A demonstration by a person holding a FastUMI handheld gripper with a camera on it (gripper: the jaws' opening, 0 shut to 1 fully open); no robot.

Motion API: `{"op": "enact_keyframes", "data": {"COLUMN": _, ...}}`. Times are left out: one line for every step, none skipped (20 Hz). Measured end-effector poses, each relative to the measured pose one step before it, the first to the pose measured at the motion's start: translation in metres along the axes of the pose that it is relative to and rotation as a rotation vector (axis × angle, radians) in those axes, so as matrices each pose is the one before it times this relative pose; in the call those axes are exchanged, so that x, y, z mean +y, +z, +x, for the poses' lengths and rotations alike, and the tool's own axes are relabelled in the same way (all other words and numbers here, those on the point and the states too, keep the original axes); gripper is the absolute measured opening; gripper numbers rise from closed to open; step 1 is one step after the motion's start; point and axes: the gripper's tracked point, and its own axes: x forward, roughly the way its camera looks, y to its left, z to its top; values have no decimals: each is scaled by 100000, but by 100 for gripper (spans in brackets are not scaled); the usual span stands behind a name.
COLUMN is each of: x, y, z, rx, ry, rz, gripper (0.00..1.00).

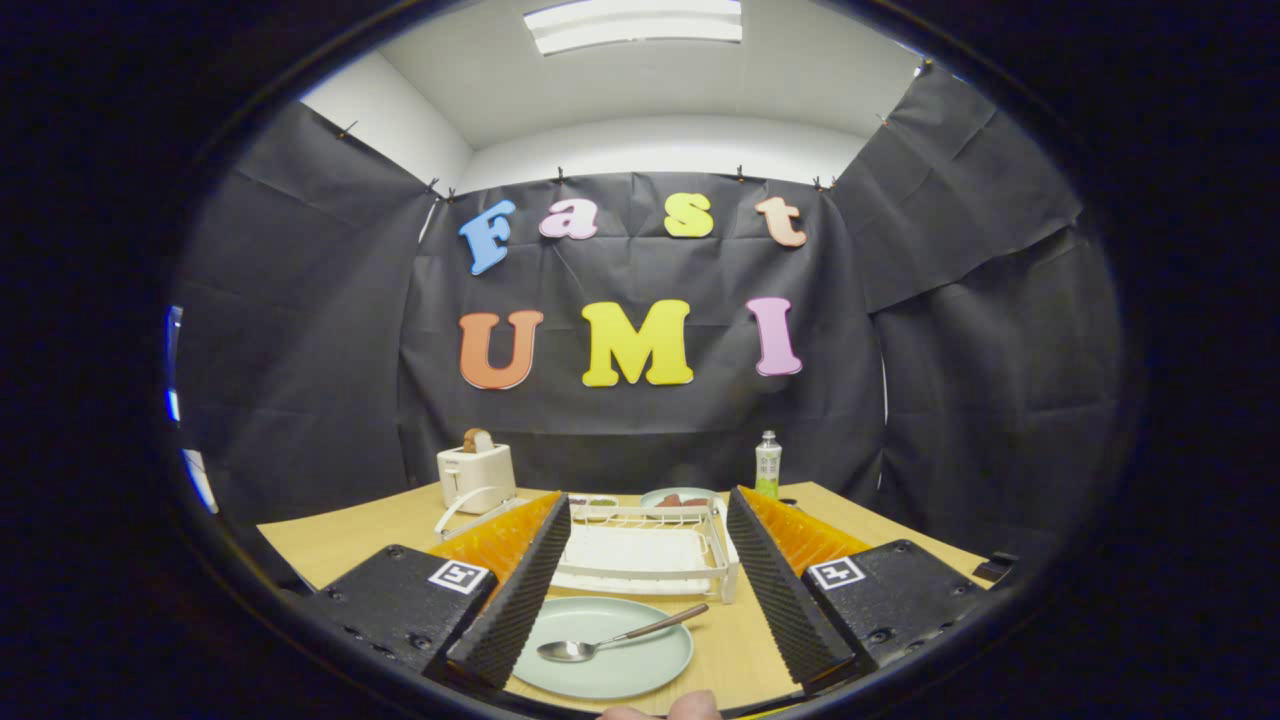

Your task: Take the plate from the dish rack, then take the spoon from the basket and place it into the plate.

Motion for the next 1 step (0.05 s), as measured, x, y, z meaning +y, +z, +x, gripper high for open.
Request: {"op": "enact_keyframes", "data": {"x": 73, "y": -171, "z": -46, "rx": 199, "ry": -56, "rz": -338, "gripper": 100}}
